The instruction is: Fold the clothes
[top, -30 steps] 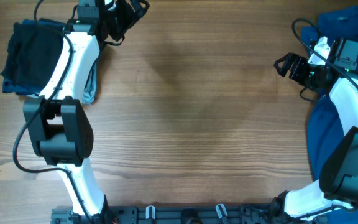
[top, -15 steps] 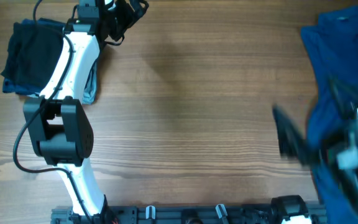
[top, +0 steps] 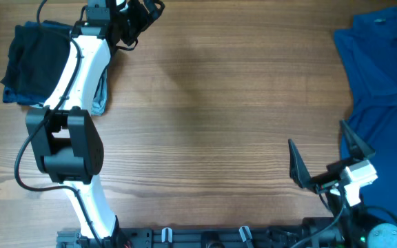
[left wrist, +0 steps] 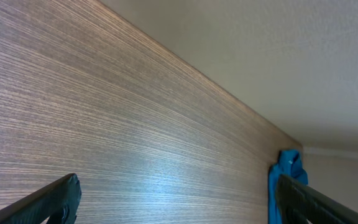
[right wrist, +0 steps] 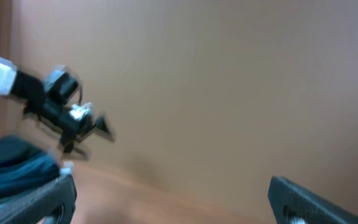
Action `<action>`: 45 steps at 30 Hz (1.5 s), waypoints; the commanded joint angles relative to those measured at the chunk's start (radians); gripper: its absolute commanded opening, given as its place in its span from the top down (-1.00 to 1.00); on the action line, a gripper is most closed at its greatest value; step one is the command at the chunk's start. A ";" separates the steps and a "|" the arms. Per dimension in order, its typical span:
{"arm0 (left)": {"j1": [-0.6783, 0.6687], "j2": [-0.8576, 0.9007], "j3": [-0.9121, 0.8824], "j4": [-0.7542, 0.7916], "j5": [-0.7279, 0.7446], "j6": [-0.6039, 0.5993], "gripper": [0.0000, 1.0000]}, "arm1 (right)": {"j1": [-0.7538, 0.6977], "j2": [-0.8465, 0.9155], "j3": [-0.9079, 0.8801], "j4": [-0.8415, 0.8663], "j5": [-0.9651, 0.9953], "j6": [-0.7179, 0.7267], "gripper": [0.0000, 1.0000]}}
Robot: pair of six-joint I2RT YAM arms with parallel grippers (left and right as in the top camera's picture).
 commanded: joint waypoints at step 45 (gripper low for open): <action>0.001 -0.745 0.000 -0.694 -0.453 0.005 -0.99 | -0.006 -0.021 -0.354 0.028 0.216 0.264 -1.00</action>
